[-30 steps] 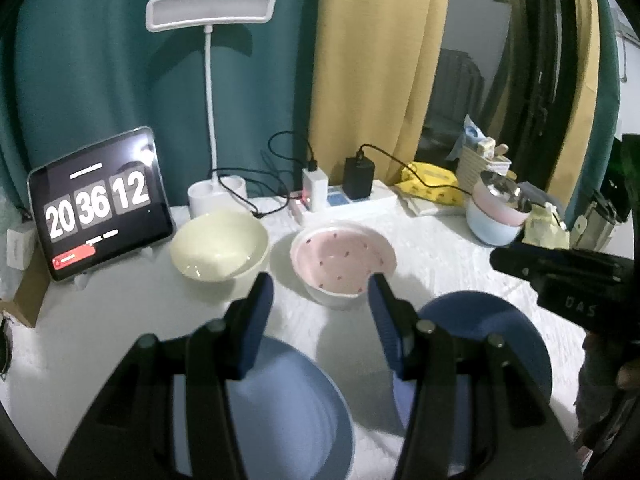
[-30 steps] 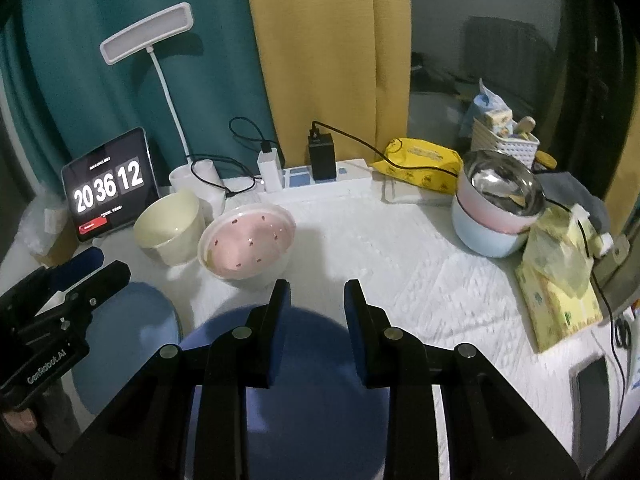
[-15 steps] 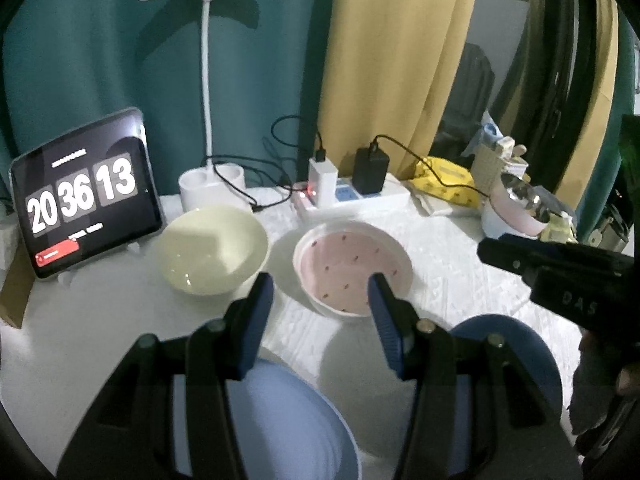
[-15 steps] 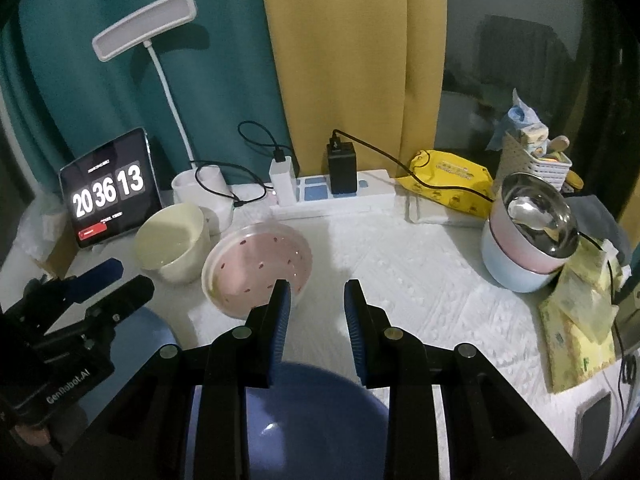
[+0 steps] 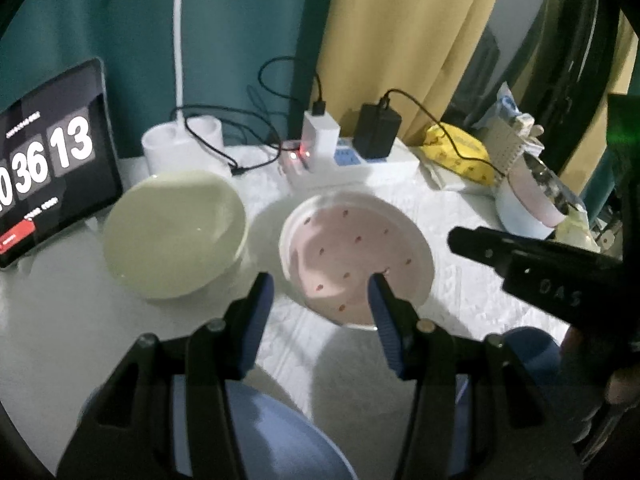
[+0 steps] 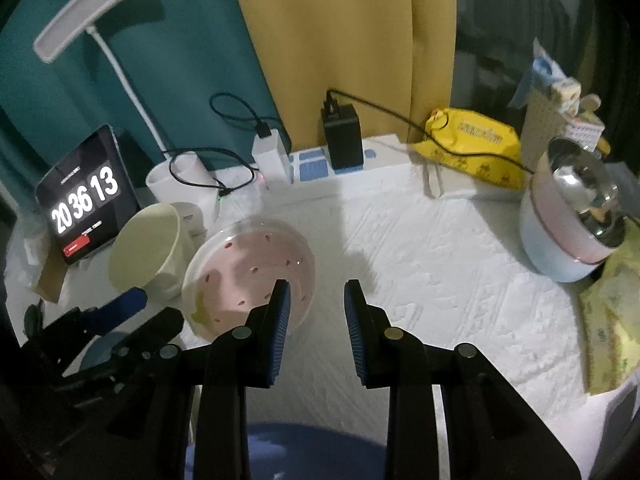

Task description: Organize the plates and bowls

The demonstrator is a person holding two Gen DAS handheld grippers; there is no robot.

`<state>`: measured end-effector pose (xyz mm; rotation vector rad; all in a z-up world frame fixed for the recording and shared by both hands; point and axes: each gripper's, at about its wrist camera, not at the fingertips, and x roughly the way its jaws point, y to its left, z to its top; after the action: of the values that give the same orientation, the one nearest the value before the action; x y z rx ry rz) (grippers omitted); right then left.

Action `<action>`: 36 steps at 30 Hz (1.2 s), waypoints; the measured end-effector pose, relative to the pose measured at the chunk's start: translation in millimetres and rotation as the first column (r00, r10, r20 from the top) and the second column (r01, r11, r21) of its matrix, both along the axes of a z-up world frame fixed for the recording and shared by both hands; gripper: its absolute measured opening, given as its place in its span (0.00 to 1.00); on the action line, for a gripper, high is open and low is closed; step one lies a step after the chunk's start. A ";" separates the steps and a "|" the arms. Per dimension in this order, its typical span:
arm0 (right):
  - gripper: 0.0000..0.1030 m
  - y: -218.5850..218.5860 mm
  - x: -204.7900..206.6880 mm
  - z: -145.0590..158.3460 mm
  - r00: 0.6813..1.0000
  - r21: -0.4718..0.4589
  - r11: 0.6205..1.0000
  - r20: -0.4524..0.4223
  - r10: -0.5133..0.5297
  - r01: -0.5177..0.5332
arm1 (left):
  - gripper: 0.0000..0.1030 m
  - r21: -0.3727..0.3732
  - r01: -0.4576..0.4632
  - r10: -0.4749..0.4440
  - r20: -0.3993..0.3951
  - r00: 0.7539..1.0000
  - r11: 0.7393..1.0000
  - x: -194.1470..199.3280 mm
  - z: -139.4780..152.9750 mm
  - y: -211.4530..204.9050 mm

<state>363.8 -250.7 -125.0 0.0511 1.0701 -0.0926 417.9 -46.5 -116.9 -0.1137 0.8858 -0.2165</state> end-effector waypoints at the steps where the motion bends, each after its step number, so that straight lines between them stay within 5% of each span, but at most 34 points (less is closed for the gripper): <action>1: 0.29 -0.8 2.7 -4.3 1.000 0.003 1.000 -0.010 -0.003 0.003 | 0.49 0.000 0.001 -0.001 -0.005 1.000 1.000 2.2 -1.8 -0.4; 14: 0.28 -9.4 26.2 -53.0 0.989 0.092 0.995 -0.145 -0.028 0.042 | 0.49 0.011 0.015 -0.014 -0.088 0.996 1.000 22.8 -30.5 -7.7; 36: 0.16 -3.5 24.1 -55.7 0.994 0.063 0.998 -0.103 0.035 -0.028 | 0.41 0.034 0.025 -0.023 -0.056 0.998 0.999 24.8 -38.6 -16.5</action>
<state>387.9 -254.3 -180.8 0.0855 1.1777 -0.0341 442.6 -63.0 -155.5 -0.0777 0.9466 -0.2212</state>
